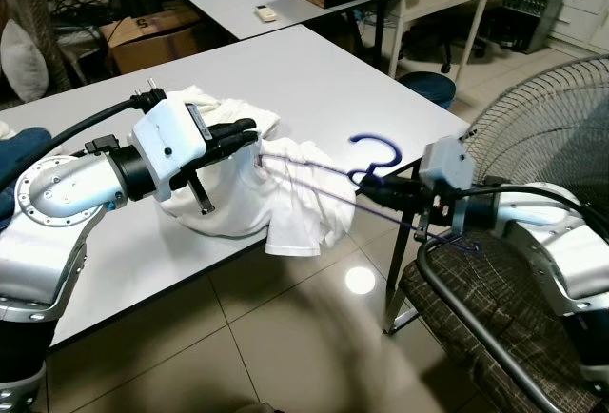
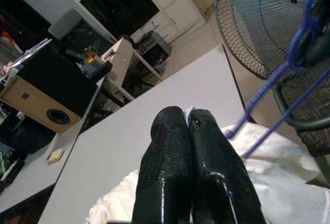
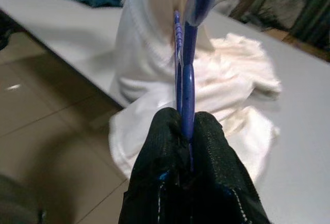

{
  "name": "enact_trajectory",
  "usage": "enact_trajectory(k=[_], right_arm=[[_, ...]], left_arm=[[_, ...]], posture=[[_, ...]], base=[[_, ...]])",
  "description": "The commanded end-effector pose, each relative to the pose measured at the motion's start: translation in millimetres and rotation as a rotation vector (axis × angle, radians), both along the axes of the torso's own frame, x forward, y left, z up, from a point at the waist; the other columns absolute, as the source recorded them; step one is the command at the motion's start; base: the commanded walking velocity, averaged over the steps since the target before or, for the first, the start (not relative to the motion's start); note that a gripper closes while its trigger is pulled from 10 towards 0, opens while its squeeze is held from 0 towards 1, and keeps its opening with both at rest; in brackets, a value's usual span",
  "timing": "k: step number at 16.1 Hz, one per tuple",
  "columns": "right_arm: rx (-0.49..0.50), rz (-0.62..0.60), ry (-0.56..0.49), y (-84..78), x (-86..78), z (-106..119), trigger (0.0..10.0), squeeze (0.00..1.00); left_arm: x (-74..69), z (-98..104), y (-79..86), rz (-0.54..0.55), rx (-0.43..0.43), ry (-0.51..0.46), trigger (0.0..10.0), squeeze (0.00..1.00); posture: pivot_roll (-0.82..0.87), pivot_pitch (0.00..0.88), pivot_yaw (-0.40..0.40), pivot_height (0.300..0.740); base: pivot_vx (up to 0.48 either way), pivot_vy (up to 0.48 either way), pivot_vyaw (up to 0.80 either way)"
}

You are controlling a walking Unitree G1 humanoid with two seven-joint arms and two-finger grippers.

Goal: Hang hanger

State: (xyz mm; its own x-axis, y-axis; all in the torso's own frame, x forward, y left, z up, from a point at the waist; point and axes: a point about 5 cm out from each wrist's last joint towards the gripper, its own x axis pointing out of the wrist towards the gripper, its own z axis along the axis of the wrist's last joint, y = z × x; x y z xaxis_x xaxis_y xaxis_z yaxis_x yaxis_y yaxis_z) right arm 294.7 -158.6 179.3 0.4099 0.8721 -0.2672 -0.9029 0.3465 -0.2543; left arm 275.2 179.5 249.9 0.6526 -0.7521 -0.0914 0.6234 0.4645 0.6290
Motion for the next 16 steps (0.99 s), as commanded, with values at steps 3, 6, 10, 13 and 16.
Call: enact_trajectory(k=[3,6,10,13,16], right_arm=[[-0.025,-0.012,-0.102,6.8,20.6,12.9,10.0,0.00],[0.227,-0.171,-0.284,7.9,38.3,53.6,10.0,0.00],[0.068,0.064,-0.095,10.8,7.2,12.1,10.0,0.00],[-0.011,0.000,0.001,2.8,6.8,-9.6,10.0,0.00],[-0.062,-0.118,0.174,-9.3,4.3,-33.4,10.0,0.00]], left_arm=[[4.9,29.8,4.3,0.050,0.001,-0.135,0.0,0.00],[7.1,31.4,11.1,0.101,0.011,-0.161,0.0,0.00],[5.5,22.2,14.0,0.115,0.041,-0.136,0.0,0.00],[3.3,23.2,13.5,0.111,0.040,-0.148,0.0,0.00],[0.1,21.3,15.7,0.134,0.051,-0.152,0.0,0.00]], posture=[[-0.07,0.000,0.088,0.740],[-0.08,0.000,0.089,0.740],[-0.08,0.000,0.090,0.740],[-0.08,0.000,0.088,0.740],[-0.07,0.000,0.080,0.740]], base=[[0.000,0.000,0.00],[0.000,0.000,0.00],[0.000,0.000,0.00],[0.000,0.000,0.00],[0.000,0.000,0.00]])
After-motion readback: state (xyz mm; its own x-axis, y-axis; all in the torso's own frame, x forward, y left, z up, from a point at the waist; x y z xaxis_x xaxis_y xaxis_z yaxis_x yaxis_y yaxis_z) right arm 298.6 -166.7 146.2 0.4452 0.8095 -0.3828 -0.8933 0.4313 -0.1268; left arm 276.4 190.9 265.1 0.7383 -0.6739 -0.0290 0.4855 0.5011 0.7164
